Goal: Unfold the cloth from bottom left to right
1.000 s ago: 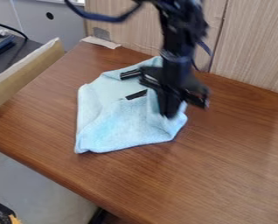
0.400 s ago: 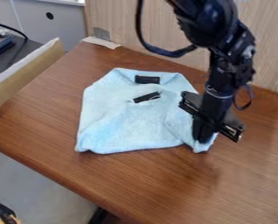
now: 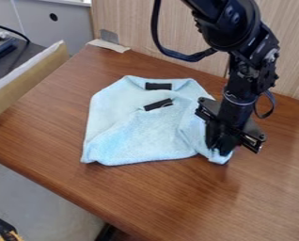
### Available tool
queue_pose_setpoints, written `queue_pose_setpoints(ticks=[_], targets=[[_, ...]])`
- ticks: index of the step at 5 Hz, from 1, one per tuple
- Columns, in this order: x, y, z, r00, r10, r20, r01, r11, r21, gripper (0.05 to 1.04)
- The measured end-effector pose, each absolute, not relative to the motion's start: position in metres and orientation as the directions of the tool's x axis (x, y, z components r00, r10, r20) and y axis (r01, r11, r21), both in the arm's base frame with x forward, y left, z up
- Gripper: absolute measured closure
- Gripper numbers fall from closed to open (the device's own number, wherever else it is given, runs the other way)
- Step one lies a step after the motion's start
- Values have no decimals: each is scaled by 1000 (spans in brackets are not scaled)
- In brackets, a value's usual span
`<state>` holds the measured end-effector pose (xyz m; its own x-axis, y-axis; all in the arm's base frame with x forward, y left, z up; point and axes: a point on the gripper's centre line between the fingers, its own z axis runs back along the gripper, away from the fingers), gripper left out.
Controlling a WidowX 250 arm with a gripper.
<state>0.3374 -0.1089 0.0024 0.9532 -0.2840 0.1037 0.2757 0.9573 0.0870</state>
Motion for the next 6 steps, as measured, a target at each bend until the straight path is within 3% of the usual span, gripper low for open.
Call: queue_pose_setpoints(ticks=[1,2,3,4,6], targets=[[328,-106,0,957,-283,71,277,957,82,279],[327,-105,20,953,-283,104,275,958,81,78],[324,-101,29,952,-287,106,279,957,84,77],[323,-97,52,951,-273,148,263,961,86,83],[313,-81,110,948,-247,203,217,963,157,83]])
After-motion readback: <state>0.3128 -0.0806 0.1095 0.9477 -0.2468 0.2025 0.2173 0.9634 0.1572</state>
